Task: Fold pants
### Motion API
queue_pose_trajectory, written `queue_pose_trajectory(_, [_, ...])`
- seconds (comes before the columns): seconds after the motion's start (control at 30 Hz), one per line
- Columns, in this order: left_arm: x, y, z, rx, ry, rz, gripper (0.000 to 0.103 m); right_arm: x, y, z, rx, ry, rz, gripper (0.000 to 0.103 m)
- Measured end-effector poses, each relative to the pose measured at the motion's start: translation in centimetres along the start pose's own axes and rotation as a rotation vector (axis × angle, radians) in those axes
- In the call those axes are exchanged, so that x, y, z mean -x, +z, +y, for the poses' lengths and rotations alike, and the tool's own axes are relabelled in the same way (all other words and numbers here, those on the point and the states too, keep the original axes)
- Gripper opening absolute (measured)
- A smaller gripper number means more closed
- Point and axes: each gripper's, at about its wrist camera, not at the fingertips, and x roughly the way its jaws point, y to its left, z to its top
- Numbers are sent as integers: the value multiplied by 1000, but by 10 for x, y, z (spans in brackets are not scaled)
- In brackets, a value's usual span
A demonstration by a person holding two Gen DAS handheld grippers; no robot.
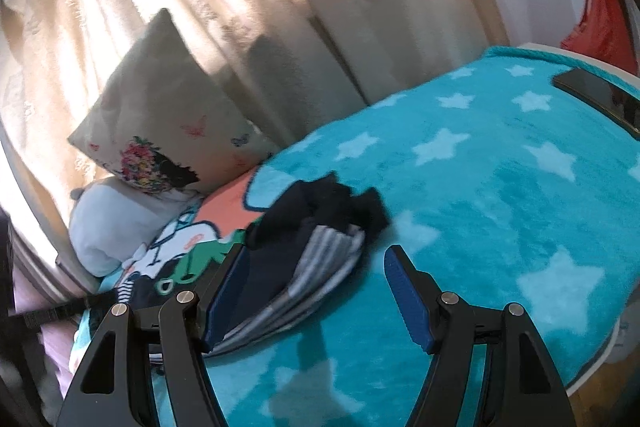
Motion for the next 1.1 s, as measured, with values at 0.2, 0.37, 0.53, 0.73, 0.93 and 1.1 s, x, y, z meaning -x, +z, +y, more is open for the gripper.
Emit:
queue_pose_trajectory(0.2, [-60,56,-67,-135,-183,105,73,-6,6,-14,-32,-14,29,75])
queue_pose_trajectory(0.37, [-117,81,-118,-177,-374,269,73,-28,9,-11,-7,-4,85,75])
queue_pose_trajectory(0.53, [-151,90,-156,-239,-429,346,73,-38,7,-2,56,-18,77,77])
queue_pose_trajectory(0.73, [-165,83,-174,-322,-421,410,73,-47,11,3,82,-11,81,79])
queue_pose_trajectory(0.93, [-156,71,-192,-421,-465,435,27,-58,12,12,104,2,99,58])
queue_pose_trajectory(1.1, [-126,74,-176,-410,-457,339,21,-58,15,10,78,40,103,33])
